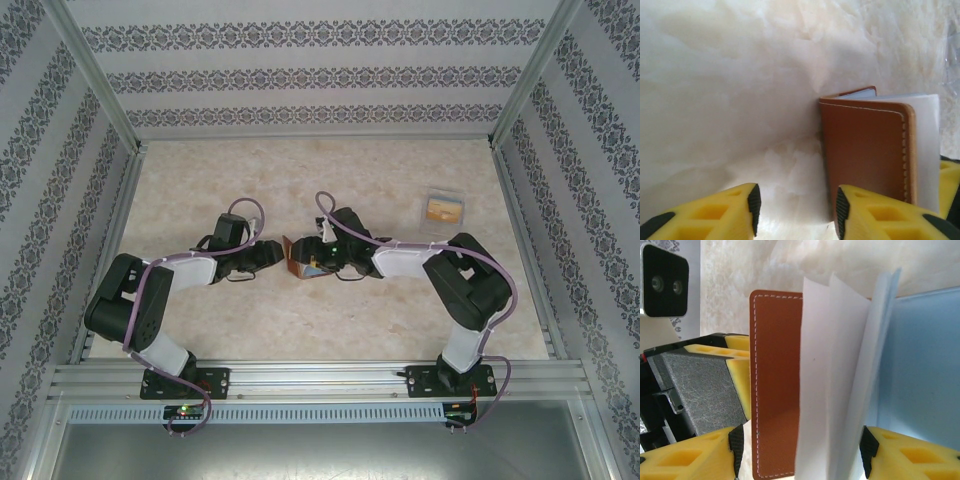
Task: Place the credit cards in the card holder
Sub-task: Open the card holder at the center of the table.
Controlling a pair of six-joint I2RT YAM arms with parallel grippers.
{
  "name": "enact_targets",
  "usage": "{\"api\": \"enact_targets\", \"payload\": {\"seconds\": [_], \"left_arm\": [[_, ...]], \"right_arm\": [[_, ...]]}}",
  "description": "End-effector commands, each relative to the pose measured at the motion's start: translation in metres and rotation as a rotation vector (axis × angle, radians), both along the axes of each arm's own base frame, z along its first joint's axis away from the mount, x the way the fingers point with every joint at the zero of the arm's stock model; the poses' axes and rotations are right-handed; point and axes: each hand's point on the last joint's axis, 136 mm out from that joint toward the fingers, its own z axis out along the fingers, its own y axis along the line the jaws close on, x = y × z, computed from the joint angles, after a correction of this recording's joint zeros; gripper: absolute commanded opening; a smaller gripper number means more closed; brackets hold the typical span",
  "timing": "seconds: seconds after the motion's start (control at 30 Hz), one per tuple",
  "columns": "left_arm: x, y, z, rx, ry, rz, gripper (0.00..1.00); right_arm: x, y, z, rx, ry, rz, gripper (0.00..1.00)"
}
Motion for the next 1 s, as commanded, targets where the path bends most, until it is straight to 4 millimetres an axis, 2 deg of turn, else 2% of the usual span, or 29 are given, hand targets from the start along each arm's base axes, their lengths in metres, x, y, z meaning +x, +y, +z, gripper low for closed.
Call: {"api": "enact_targets", "payload": {"seconds": [0.0,0.1,0.27,0.4,0.6,0.7,0.77,0.87,0.97], "left_arm": [[0.007,0.02,0.012,-0.019,-0.039,0.078,0.5],[0.007,0.036,0.02,-0.035,-0.049,0.132,0.56],[-0.002,0.066,0.021,0.039,0.005,0.231,0.56],[-0.006,0.076,0.037,0.049,-0.024,0.273,0.55],[-0.001,0.061,0.073,-0.06,-0.057,0.232,0.54],[0.005,0.052,0.091,-0.118,-0.084,0.209,0.54],[0.01,0.045,0.1,-0.143,-0.109,0.183,0.54],[0.016,0.031,0.104,-0.163,-0.126,0.133,0.53],[0.022,0.013,0.095,-0.181,-0.112,0.081,0.5]], "right_arm": [[0.0,0.016,0.005,0.018,-0.061,0.059,0.65],[-0.002,0.019,0.001,0.002,-0.08,0.077,0.65],[-0.012,0.034,0.0,-0.012,-0.123,0.172,0.65],[-0.013,0.038,-0.012,-0.028,-0.11,0.187,0.64],[-0.016,0.043,-0.025,-0.029,-0.084,0.224,0.52],[-0.015,0.042,-0.029,-0.045,-0.083,0.235,0.49],[-0.013,0.04,-0.034,-0.062,-0.079,0.23,0.44],[-0.008,0.034,-0.043,-0.099,-0.048,0.198,0.39],[-0.004,0.028,-0.052,-0.138,-0.01,0.172,0.33]]}}
